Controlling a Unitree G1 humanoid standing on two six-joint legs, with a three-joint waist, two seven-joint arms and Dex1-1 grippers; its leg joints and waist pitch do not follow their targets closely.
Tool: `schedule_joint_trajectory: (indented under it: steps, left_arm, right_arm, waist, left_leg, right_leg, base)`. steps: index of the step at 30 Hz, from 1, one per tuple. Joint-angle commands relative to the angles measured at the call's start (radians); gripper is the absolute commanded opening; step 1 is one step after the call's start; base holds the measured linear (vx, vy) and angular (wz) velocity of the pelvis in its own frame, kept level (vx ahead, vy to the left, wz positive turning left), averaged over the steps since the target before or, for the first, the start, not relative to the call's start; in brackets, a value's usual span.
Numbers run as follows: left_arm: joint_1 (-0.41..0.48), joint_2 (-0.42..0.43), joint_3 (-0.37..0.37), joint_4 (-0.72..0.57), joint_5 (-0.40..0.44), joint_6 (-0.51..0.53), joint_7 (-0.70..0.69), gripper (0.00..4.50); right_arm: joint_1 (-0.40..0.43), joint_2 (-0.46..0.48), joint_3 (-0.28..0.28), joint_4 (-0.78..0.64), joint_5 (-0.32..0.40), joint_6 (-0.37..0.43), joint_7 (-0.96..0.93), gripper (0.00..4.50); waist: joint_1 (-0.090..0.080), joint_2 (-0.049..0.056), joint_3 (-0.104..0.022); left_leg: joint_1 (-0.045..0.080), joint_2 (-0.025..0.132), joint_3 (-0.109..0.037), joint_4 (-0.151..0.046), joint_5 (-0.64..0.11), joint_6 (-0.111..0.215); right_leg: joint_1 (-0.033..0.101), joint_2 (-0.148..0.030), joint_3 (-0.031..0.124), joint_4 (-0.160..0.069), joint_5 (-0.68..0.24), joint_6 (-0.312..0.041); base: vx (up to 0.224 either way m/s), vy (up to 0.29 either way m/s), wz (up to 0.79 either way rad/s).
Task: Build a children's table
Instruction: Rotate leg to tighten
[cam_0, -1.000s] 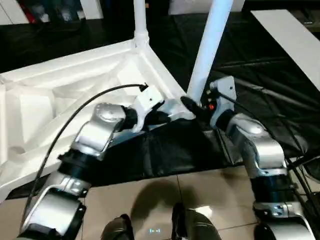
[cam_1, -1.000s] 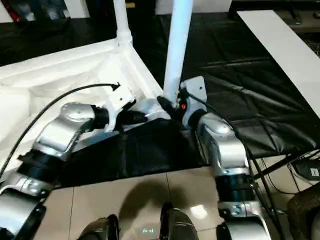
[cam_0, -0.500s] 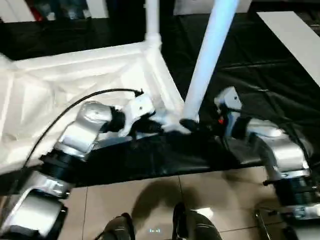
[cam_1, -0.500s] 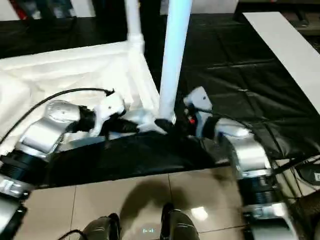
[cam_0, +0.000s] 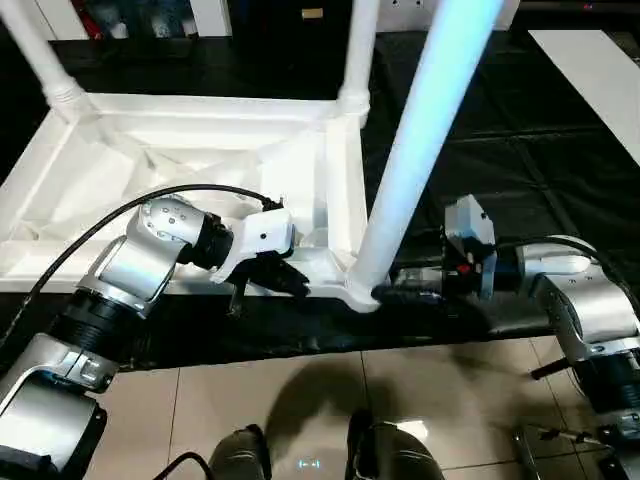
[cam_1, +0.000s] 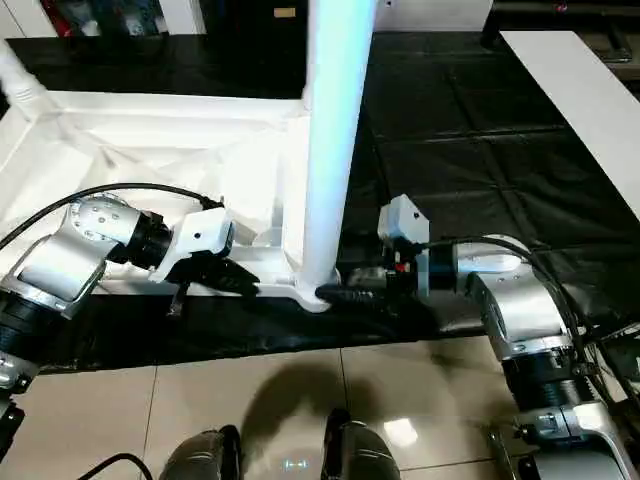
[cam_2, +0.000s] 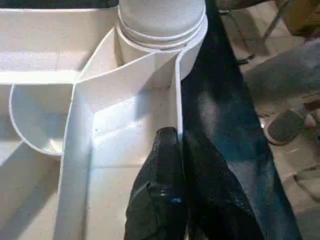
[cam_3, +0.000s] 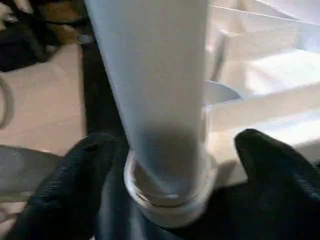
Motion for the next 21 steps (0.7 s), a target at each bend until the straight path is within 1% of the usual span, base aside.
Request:
schedule_joint_trajectory:
  steps: [1, 4, 5, 7, 8, 9, 11, 12, 13, 15, 16, 17, 20, 21]
  left_arm:
    - [0.003, -0.006, -0.040, -0.008, -0.002, -0.015, -0.043, 0.00]
    - [0.004, -0.008, -0.042, -0.011, -0.008, -0.014, -0.050, 0.00]
    - [0.005, -0.007, -0.044, -0.013, -0.012, -0.016, -0.056, 0.00]
    - [0.006, -0.007, -0.046, -0.014, -0.014, -0.018, -0.060, 0.00]
    - [0.005, -0.008, -0.047, -0.013, -0.015, -0.021, -0.063, 0.00]
    - [0.006, -0.008, -0.047, -0.013, -0.015, -0.022, -0.065, 0.00]
    - [0.006, -0.009, -0.045, -0.011, -0.014, -0.023, -0.068, 0.00]
    - [0.009, -0.008, -0.043, -0.013, -0.013, -0.022, -0.070, 0.00]
    - [0.011, -0.007, -0.042, -0.014, -0.013, -0.020, -0.070, 0.00]
    - [0.014, -0.006, -0.041, -0.018, -0.013, -0.016, -0.070, 0.00]
    - [0.015, -0.004, -0.041, -0.020, -0.014, -0.014, -0.070, 0.00]
    - [0.017, -0.003, -0.040, -0.021, -0.015, -0.013, -0.069, 0.00]
    - [0.019, -0.007, -0.035, -0.019, -0.019, 0.000, -0.061, 0.00]
    - [0.021, -0.013, -0.028, -0.022, -0.027, 0.015, -0.052, 0.00]
  right_arm:
    - [0.005, -0.009, 0.003, -0.011, 0.019, 0.001, 0.027, 3.72]
    - [-0.003, -0.008, 0.010, 0.004, 0.019, -0.004, 0.035, 3.56]
    - [-0.012, -0.007, 0.016, 0.021, 0.018, -0.016, 0.042, 3.42]
    - [-0.019, -0.005, 0.020, 0.033, 0.019, -0.023, 0.049, 3.19]
    - [-0.025, -0.002, 0.022, 0.043, 0.020, -0.027, 0.056, 3.17]
    - [-0.028, 0.000, 0.024, 0.045, 0.022, -0.026, 0.064, 3.17]
    - [-0.030, 0.002, 0.025, 0.046, 0.027, -0.026, 0.076, 2.86]
    - [-0.028, 0.004, 0.027, 0.043, 0.030, -0.025, 0.083, 2.76]
    - [-0.026, 0.005, 0.029, 0.041, 0.032, -0.023, 0.088, 2.71]
    - [-0.023, 0.005, 0.031, 0.039, 0.034, -0.020, 0.091, 2.66]
    - [-0.020, 0.005, 0.033, 0.036, 0.035, -0.018, 0.093, 2.42]
    - [-0.017, 0.005, 0.035, 0.033, 0.037, -0.017, 0.094, 2.32]
    - [-0.009, 0.005, 0.041, 0.025, 0.044, -0.006, 0.098, 2.11]
    - [0.001, 0.007, 0.042, 0.013, 0.050, 0.007, 0.095, 2.11]
  waist:
    - [-0.002, -0.011, -0.101]
    - [-0.001, -0.012, -0.101]
    - [-0.002, -0.015, -0.100]
    - [-0.003, -0.013, -0.100]
    - [-0.002, -0.013, -0.100]
    - [-0.002, -0.015, -0.100]
    - [-0.003, -0.014, -0.100]
    - [-0.002, -0.016, -0.099]
    - [-0.002, -0.016, -0.099]
    - [-0.002, -0.016, -0.098]
    - [-0.002, -0.016, -0.097]
    - [-0.002, -0.016, -0.096]
    - [-0.002, -0.016, -0.095]
    - [-0.002, -0.016, -0.095]
  left_leg:
    - [0.010, 0.054, -0.011, -0.062, -0.123, 0.144]
    - [0.008, 0.053, -0.012, -0.062, -0.112, 0.145]
    - [0.007, 0.053, -0.012, -0.062, -0.111, 0.146]
    - [0.008, 0.052, -0.011, -0.061, -0.113, 0.146]
    - [0.008, 0.052, -0.011, -0.061, -0.113, 0.145]
    - [0.007, 0.052, -0.011, -0.061, -0.109, 0.148]
    - [0.007, 0.053, -0.012, -0.061, -0.104, 0.153]
    - [0.007, 0.053, -0.011, -0.061, -0.104, 0.157]
    - [0.006, 0.052, -0.011, -0.061, -0.100, 0.159]
    - [0.007, 0.053, -0.012, -0.062, -0.098, 0.158]
    - [0.007, 0.053, -0.012, -0.062, -0.104, 0.156]
    - [0.009, 0.053, -0.011, -0.062, -0.108, 0.154]
    - [0.008, 0.052, -0.011, -0.063, -0.116, 0.146]
    - [0.009, 0.052, -0.011, -0.063, -0.113, 0.145]
  right_leg:
    - [0.086, -0.074, 0.075, -0.052, -0.380, -0.150]
    - [0.086, -0.074, 0.074, -0.051, -0.372, -0.150]
    - [0.087, -0.074, 0.074, -0.051, -0.373, -0.149]
    - [0.086, -0.074, 0.074, -0.053, -0.383, -0.149]
    - [0.086, -0.074, 0.074, -0.053, -0.385, -0.148]
    - [0.087, -0.073, 0.074, -0.052, -0.378, -0.147]
    - [0.086, -0.073, 0.074, -0.050, -0.370, -0.147]
    - [0.086, -0.074, 0.075, -0.050, -0.369, -0.147]
    - [0.086, -0.073, 0.074, -0.050, -0.368, -0.147]
    - [0.085, -0.074, 0.074, -0.050, -0.373, -0.145]
    - [0.084, -0.073, 0.073, -0.052, -0.381, -0.143]
    - [0.084, -0.074, 0.074, -0.053, -0.387, -0.141]
    - [0.084, -0.074, 0.074, -0.055, -0.405, -0.135]
    - [0.084, -0.073, 0.074, -0.054, -0.400, -0.136]
  base:
    - [0.000, 0.000, 0.00]
    - [0.000, 0.000, 0.00]
    - [0.000, 0.000, 0.00]
    - [0.000, 0.000, 0.00]
    - [0.000, 0.000, 0.00]
    - [0.000, 0.000, 0.00]
    - [0.000, 0.000, 0.00]
    - [0.000, 0.000, 0.00]
    - [0.000, 0.000, 0.00]
    - [0.000, 0.000, 0.00]
    - [0.000, 0.000, 0.00]
    - [0.000, 0.000, 0.00]
    - [0.000, 0.000, 0.00]
    - [0.000, 0.000, 0.00]
